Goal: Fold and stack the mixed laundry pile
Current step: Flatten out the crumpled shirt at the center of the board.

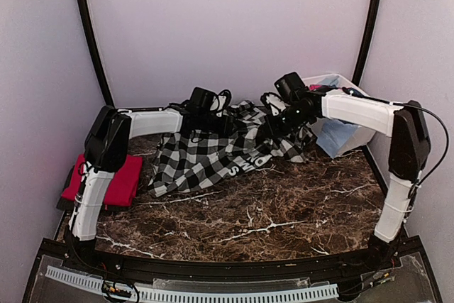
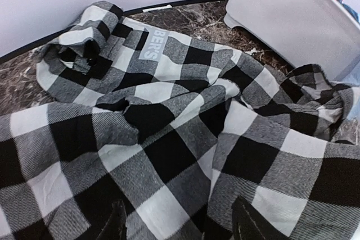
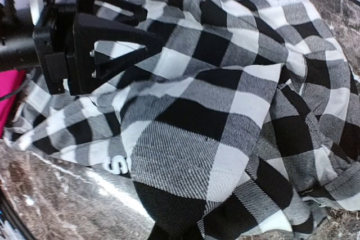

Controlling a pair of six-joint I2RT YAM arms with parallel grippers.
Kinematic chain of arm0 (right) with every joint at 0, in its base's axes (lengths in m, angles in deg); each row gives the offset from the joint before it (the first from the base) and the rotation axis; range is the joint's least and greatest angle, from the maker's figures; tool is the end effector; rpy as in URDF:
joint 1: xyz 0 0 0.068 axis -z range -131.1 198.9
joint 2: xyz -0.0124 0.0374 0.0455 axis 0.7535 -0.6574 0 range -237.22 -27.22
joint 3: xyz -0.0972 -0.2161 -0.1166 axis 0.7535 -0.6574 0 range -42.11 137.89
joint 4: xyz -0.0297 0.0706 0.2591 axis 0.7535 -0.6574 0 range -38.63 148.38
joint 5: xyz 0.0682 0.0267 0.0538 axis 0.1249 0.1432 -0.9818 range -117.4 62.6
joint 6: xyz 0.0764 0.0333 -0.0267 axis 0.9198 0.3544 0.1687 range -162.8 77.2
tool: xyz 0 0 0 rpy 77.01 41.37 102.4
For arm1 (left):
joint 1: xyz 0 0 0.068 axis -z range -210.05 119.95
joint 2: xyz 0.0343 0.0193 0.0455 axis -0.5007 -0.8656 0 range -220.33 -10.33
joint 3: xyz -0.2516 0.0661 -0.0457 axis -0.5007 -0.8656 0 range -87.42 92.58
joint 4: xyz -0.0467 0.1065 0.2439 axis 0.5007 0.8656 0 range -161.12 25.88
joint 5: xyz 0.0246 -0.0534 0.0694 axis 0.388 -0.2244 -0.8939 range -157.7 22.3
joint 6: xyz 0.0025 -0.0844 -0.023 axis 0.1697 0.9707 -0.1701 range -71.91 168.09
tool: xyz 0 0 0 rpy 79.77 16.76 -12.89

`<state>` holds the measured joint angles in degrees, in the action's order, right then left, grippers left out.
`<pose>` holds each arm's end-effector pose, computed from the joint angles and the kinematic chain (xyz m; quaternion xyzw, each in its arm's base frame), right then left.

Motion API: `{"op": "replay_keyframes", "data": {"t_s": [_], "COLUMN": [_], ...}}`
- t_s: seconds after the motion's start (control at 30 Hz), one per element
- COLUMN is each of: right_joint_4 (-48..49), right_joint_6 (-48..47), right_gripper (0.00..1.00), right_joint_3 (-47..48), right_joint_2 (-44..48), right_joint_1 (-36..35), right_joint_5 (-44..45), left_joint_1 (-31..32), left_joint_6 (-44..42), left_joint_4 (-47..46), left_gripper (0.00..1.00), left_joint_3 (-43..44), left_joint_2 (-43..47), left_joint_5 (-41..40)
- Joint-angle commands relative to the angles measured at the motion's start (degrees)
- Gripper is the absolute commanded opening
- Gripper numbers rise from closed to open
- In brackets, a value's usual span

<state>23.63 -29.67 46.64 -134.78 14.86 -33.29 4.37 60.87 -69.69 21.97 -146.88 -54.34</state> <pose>0.3657 0.2567 0.2097 -0.1879 0.9299 0.1697 0.2667 0.4767 -0.3484 0.1546 0.2187 0.8276 -0.2947 0.4247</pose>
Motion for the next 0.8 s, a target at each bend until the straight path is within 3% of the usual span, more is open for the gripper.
{"op": "replay_keyframes", "data": {"t_s": [0.0, 0.43, 0.6, 0.77], "right_joint_4": [0.6, 1.7, 7.3, 12.8], "right_joint_6": [3.4, 11.3, 21.8, 31.3], "right_gripper": [0.0, 0.0, 0.0, 0.0], "right_joint_3": [-0.2, -16.8, -30.2, -44.6], "right_joint_2": [6.4, 29.3, 41.8, 50.8], "right_joint_1": [3.1, 5.7, 4.9, 4.2], "right_joint_5": [-10.6, -28.9, -35.1, -39.0], "left_joint_1": [-0.5, 1.5, 9.8, 17.4], "left_joint_6": [-0.1, -5.7, -13.8, -15.5], "left_joint_4": [-0.9, -10.3, -6.8, -8.4], "left_gripper": [0.68, 0.72, 0.71, 0.7], "left_joint_3": [-7.6, -44.4, -51.2, -57.2], "left_joint_2": [15.2, 43.6, 49.9, 53.4], "left_joint_5": [-3.9, -8.5, -14.4, -17.9]}}
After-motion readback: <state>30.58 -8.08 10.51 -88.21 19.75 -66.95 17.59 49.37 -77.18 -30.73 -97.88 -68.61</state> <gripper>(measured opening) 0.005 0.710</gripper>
